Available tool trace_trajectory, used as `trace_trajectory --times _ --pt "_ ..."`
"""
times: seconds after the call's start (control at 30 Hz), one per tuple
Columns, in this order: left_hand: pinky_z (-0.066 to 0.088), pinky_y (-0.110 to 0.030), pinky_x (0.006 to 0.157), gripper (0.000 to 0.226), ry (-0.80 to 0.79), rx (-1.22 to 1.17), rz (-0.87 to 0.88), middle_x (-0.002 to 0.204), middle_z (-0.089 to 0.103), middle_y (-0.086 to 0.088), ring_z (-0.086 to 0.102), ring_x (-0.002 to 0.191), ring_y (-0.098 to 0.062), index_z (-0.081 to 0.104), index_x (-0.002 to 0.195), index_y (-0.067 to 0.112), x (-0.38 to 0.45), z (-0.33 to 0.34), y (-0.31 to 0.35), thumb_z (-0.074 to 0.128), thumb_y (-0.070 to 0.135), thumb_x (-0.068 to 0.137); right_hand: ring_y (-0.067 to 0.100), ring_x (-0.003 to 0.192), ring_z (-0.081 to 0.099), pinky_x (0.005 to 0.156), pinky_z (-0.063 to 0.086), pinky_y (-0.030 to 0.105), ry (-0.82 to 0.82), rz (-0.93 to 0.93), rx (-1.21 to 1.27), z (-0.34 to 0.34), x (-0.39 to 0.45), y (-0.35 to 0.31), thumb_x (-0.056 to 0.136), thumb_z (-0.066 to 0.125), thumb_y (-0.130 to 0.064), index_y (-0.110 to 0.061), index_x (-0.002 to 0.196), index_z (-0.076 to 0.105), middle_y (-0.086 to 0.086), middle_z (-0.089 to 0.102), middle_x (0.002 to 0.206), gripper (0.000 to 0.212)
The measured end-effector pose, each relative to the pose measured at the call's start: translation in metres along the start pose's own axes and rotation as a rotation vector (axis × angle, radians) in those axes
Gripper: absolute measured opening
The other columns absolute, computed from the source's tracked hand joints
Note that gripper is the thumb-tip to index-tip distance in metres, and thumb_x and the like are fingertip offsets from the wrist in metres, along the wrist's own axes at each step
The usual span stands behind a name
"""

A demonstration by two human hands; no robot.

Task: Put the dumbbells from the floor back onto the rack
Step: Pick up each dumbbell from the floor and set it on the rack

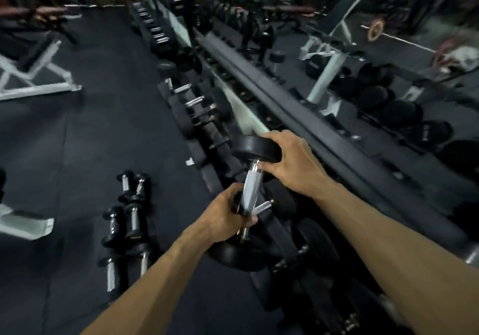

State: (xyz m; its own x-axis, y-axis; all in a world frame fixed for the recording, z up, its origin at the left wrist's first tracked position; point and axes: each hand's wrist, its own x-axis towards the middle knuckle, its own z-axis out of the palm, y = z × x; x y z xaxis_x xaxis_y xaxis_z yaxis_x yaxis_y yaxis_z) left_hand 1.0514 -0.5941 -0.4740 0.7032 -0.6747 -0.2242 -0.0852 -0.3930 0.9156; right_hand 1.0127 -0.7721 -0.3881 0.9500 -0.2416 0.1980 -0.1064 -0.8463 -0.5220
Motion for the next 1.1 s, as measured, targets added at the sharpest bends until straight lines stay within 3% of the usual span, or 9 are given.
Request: trace_trajectory --times 0.1,0.33,0.47,0.6,0.73,0.87,0.97,1.1 --pt "0.051 -0.034 0.078 0.058 -0.083 0.053 0.031 0.084 0.058 0.009 0.056 0.077 -0.011 0.052 0.122 0.032 0.039 0.052 0.038 0.079 0.023 0.073 0.022 0.095 0.061 0.085 0.049 0.035 0.037 0.067 -0.029 -0.047 -0.006 0.059 0.069 0.084 -0.032 -0.027 0.116 0.064 0.002 0.063 0.102 0.051" --pt "0.047 -0.021 0.074 0.051 -0.248 0.094 0.052 0.087 0.058 0.008 0.056 0.081 -0.009 0.051 0.124 0.023 0.117 0.161 0.110 0.076 0.015 0.080 0.019 0.096 0.058 0.087 0.049 0.037 0.081 0.258 -0.063 -0.133 -0.024 0.172 0.075 0.082 -0.027 -0.027 0.119 0.062 0.001 0.057 0.103 0.048" --pt "0.054 -0.034 0.084 0.056 -0.336 0.145 0.034 0.099 0.064 0.000 0.063 0.094 -0.018 0.052 0.125 0.025 0.161 0.208 0.126 0.079 0.017 0.077 0.018 0.095 0.057 0.082 0.046 0.032 0.069 0.334 -0.084 -0.154 -0.027 0.231 0.077 0.081 -0.027 -0.027 0.121 0.061 -0.001 0.055 0.103 0.048" --pt "0.050 -0.029 0.082 0.064 -0.389 0.274 0.037 0.100 0.064 -0.003 0.062 0.092 -0.017 0.047 0.135 0.022 0.197 0.239 0.135 0.078 0.021 0.079 0.020 0.095 0.056 0.079 0.041 0.029 0.078 0.432 -0.085 -0.157 -0.025 0.280 0.079 0.077 -0.027 -0.027 0.121 0.059 0.000 0.053 0.105 0.045" --pt "0.049 -0.033 0.092 0.064 -0.415 0.409 0.045 0.116 0.061 -0.002 0.060 0.105 -0.020 0.046 0.136 0.019 0.221 0.248 0.138 0.076 0.024 0.080 0.027 0.098 0.058 0.086 0.048 0.038 0.086 0.517 -0.076 -0.150 -0.017 0.309 0.081 0.075 -0.028 -0.025 0.121 0.057 0.005 0.054 0.108 0.045" --pt "0.044 -0.024 0.083 0.063 -0.435 0.396 0.038 0.107 0.061 0.001 0.059 0.094 -0.015 0.047 0.135 0.021 0.228 0.245 0.138 0.077 0.022 0.079 0.029 0.097 0.059 0.089 0.051 0.042 0.034 0.532 -0.085 -0.150 -0.011 0.314 0.082 0.075 -0.028 -0.024 0.123 0.055 0.007 0.054 0.112 0.046" --pt "0.047 -0.026 0.085 0.064 -0.449 0.380 0.014 0.100 0.062 0.002 0.060 0.089 -0.015 0.048 0.136 0.021 0.227 0.246 0.140 0.077 0.022 0.079 0.029 0.097 0.059 0.088 0.051 0.041 0.030 0.549 -0.072 -0.150 -0.012 0.315 0.082 0.075 -0.030 -0.025 0.124 0.053 0.007 0.053 0.113 0.048" --pt "0.048 -0.031 0.095 0.064 -0.478 0.434 0.003 0.118 0.063 -0.004 0.061 0.104 -0.020 0.046 0.138 0.019 0.226 0.249 0.147 0.075 0.022 0.082 0.030 0.100 0.057 0.091 0.049 0.042 0.030 0.600 -0.073 -0.151 -0.022 0.317 0.084 0.074 -0.030 -0.023 0.128 0.051 0.009 0.052 0.114 0.050"
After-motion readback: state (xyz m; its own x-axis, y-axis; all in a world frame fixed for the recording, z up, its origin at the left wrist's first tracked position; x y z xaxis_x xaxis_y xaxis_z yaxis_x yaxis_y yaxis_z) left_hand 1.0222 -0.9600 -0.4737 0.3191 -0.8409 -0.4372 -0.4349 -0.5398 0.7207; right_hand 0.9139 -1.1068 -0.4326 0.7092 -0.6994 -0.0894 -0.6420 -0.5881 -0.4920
